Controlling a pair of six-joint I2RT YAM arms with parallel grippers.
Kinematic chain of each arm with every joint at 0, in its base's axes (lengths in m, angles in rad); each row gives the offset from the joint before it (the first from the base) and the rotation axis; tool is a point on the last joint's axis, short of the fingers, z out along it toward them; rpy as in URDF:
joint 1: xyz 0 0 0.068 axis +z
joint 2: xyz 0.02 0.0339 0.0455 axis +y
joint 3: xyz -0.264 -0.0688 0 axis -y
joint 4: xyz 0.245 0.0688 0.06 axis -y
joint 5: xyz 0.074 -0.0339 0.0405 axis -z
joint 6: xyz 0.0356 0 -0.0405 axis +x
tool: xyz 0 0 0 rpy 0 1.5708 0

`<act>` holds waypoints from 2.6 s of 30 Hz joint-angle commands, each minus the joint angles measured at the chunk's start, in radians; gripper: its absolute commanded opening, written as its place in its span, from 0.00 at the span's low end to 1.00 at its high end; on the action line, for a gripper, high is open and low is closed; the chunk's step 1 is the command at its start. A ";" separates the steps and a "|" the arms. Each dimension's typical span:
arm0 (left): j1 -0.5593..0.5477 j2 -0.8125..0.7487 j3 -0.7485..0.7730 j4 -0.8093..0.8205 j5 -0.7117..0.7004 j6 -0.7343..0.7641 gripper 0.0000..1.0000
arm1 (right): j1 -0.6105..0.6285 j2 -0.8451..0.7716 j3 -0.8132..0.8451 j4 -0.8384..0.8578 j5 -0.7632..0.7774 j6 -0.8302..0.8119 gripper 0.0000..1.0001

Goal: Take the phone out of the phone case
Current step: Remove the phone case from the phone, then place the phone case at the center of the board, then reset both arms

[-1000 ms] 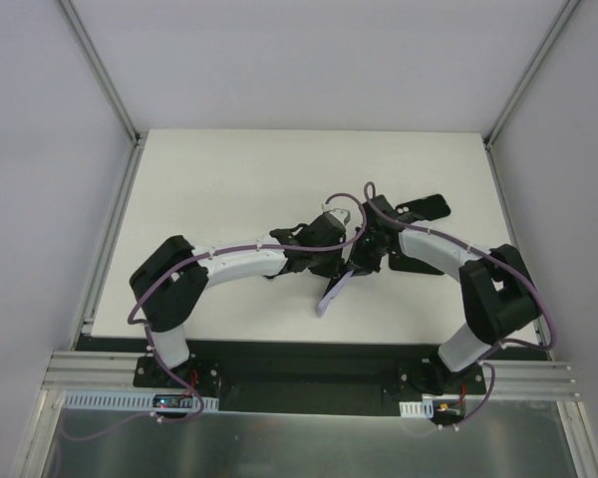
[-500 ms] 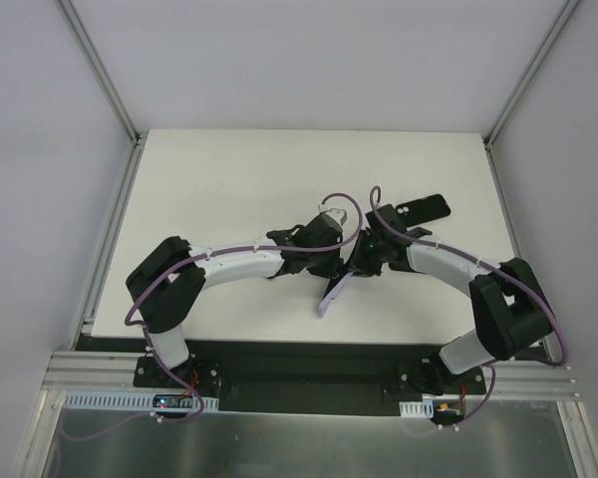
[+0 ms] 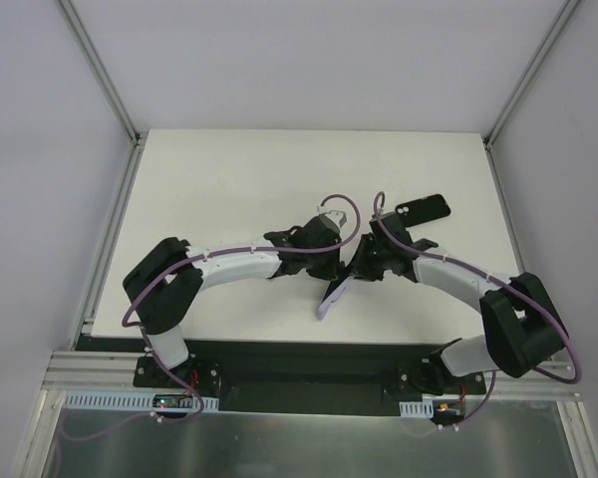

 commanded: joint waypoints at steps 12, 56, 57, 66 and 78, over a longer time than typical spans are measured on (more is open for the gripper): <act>0.244 -0.025 -0.143 -0.437 -0.263 0.083 0.00 | -0.018 -0.137 -0.168 -0.307 0.164 -0.180 0.01; 0.245 0.315 0.608 -0.509 -0.504 0.160 0.00 | -0.285 0.489 0.694 -0.234 -0.146 -0.177 0.04; 0.247 0.332 0.631 -0.515 -0.507 0.160 0.00 | -0.293 0.512 0.705 -0.250 -0.142 -0.182 0.08; 0.247 0.458 0.860 -0.544 -0.362 0.178 0.35 | -0.359 0.434 0.703 -0.363 0.002 -0.243 0.78; 0.247 0.217 0.790 -0.535 -0.260 0.201 0.64 | -0.366 0.103 0.529 -0.434 0.090 -0.275 0.81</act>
